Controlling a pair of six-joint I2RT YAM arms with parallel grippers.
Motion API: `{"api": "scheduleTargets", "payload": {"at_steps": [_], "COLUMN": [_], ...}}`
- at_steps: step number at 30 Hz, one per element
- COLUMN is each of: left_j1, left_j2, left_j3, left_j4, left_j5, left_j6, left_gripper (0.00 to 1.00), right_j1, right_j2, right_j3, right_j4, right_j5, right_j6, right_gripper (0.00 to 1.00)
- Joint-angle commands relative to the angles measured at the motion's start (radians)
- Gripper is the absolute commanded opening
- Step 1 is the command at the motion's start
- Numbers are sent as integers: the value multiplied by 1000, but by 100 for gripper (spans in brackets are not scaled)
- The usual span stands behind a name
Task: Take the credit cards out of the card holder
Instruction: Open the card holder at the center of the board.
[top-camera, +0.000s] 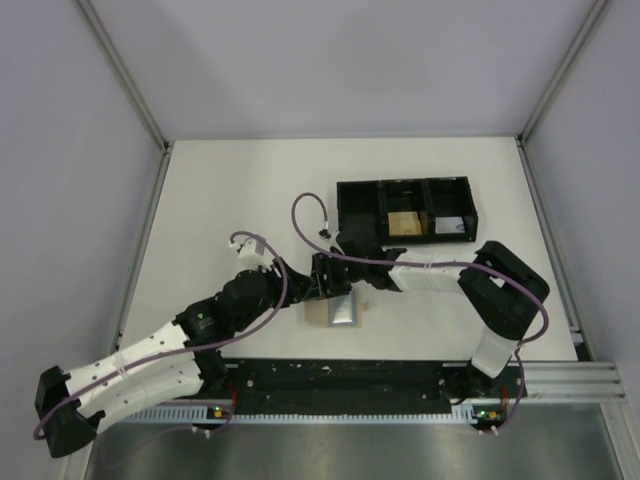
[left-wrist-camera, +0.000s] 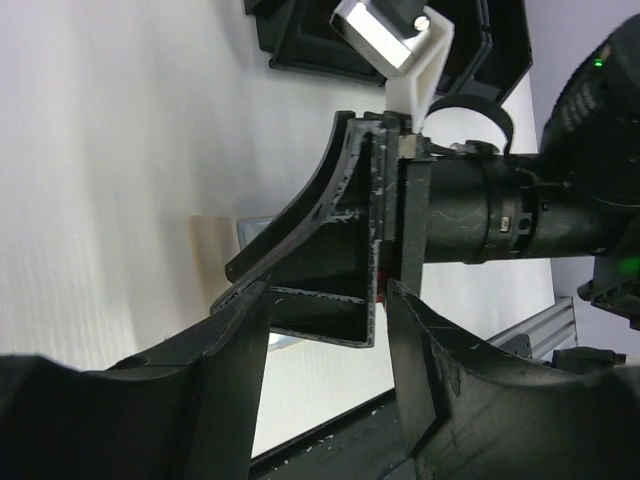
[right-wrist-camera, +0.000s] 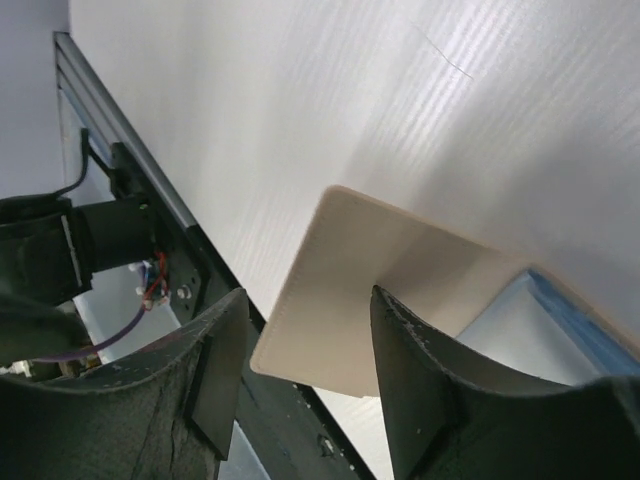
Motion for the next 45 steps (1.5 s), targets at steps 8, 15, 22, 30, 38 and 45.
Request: {"api": "scheduleTargets", "payload": {"at_steps": [8, 15, 22, 30, 38, 45], "left_j1": [-2, -2, -2, -2, -2, -2], "left_j2": [103, 262, 151, 121, 130, 238], "left_j3": [-66, -39, -65, -106, -121, -117], "left_j4": [116, 123, 88, 155, 183, 168], "left_j5": [72, 127, 99, 184, 222, 215], "left_j6": [-26, -49, -64, -70, -76, -72], "left_gripper": [46, 29, 28, 34, 36, 32], "right_j1": [11, 9, 9, 11, 9, 11], "right_j2": [-46, -17, 62, 177, 229, 227], "right_j3": [137, 145, 150, 189, 185, 185], "right_j4": [-197, -201, -83, -32, 16, -7], "right_j5": [157, 159, 64, -12, -70, -29], "right_j6": [-135, -140, -98, -37, 11, 23], "right_gripper": [54, 49, 30, 42, 63, 53]}}
